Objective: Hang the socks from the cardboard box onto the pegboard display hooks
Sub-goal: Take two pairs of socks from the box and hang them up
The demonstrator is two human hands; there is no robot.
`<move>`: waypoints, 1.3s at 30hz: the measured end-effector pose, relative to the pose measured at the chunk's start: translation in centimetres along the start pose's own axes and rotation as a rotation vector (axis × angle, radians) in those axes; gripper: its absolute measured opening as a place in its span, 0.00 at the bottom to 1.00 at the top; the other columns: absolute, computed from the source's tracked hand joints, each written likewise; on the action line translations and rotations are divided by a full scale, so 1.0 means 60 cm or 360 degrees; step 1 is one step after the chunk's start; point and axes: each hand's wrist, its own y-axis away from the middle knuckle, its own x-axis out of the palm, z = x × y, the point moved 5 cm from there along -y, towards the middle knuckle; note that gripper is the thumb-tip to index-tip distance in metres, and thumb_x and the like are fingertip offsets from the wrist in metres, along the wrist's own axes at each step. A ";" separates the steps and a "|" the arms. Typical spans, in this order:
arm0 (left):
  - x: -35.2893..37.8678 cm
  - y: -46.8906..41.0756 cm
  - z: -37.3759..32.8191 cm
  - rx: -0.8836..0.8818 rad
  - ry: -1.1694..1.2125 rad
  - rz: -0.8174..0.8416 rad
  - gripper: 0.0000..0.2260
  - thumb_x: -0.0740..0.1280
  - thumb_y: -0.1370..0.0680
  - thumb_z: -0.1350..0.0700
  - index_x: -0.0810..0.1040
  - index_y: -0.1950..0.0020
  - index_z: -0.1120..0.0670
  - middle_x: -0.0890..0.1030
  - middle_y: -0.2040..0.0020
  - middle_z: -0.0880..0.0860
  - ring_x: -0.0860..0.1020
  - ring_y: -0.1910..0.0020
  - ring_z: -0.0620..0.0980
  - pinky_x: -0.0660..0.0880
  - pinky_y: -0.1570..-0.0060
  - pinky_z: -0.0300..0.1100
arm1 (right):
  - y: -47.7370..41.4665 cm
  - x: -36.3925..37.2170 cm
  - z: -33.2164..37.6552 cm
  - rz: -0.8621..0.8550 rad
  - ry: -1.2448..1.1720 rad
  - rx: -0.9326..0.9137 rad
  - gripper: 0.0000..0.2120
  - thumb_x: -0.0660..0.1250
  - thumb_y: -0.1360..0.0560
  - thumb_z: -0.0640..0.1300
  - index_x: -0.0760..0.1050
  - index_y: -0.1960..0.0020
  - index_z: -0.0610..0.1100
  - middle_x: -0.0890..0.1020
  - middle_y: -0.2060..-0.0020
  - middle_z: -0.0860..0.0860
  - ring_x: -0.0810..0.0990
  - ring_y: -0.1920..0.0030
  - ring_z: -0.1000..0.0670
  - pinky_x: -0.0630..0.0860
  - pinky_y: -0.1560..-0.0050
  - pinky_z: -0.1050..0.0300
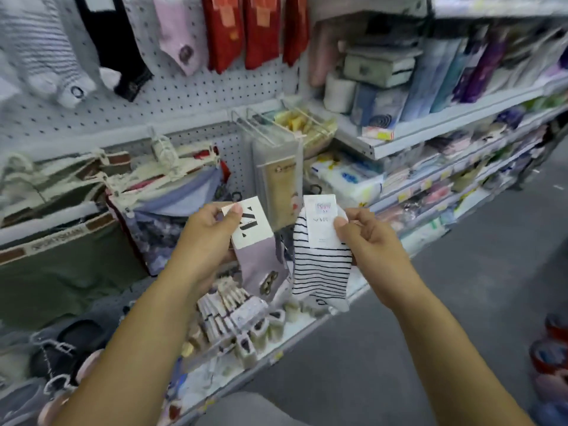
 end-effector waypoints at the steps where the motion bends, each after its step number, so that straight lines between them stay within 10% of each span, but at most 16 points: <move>1: -0.010 -0.020 -0.019 0.0022 0.0015 -0.0057 0.06 0.66 0.17 0.51 0.79 0.44 0.52 0.87 0.60 0.49 0.83 0.66 0.47 0.77 0.68 0.43 | -0.030 0.011 0.012 0.0051 -0.0032 -0.0039 0.07 0.65 0.18 0.46 0.77 0.42 0.47 0.88 0.54 0.46 0.87 0.52 0.45 0.83 0.54 0.49; 11: -0.115 -0.119 -0.166 0.0338 0.0252 -0.0697 0.04 0.69 0.19 0.58 0.84 0.48 0.53 0.88 0.52 0.52 0.87 0.52 0.52 0.82 0.53 0.47 | -0.270 0.155 0.158 0.0697 -0.0185 -0.0313 0.10 0.68 0.19 0.44 0.76 0.39 0.45 0.88 0.52 0.46 0.87 0.51 0.45 0.85 0.54 0.50; 20: -0.166 -0.053 -0.193 0.0650 0.0543 -0.1459 0.05 0.68 0.18 0.56 0.83 0.46 0.49 0.88 0.53 0.50 0.86 0.57 0.47 0.81 0.65 0.40 | -0.369 0.323 0.262 0.1234 0.0014 -0.0537 0.05 0.65 0.18 0.42 0.73 0.43 0.44 0.88 0.57 0.48 0.88 0.55 0.49 0.84 0.59 0.53; 30: -0.295 -0.036 -0.265 0.0747 0.0297 -0.1647 0.07 0.64 0.16 0.52 0.82 0.48 0.47 0.88 0.54 0.47 0.86 0.52 0.51 0.80 0.45 0.58 | -0.410 0.572 0.363 0.1054 0.0012 -0.0850 0.06 0.65 0.18 0.46 0.72 0.42 0.49 0.85 0.50 0.49 0.85 0.55 0.53 0.80 0.61 0.60; 39: -0.449 -0.117 -0.316 0.0722 0.0082 -0.1376 0.08 0.65 0.16 0.50 0.83 0.52 0.44 0.88 0.55 0.47 0.86 0.52 0.53 0.80 0.43 0.61 | -0.473 0.712 0.409 0.0759 -0.0002 -0.0948 0.08 0.63 0.17 0.42 0.69 0.50 0.54 0.84 0.53 0.48 0.85 0.52 0.45 0.83 0.50 0.44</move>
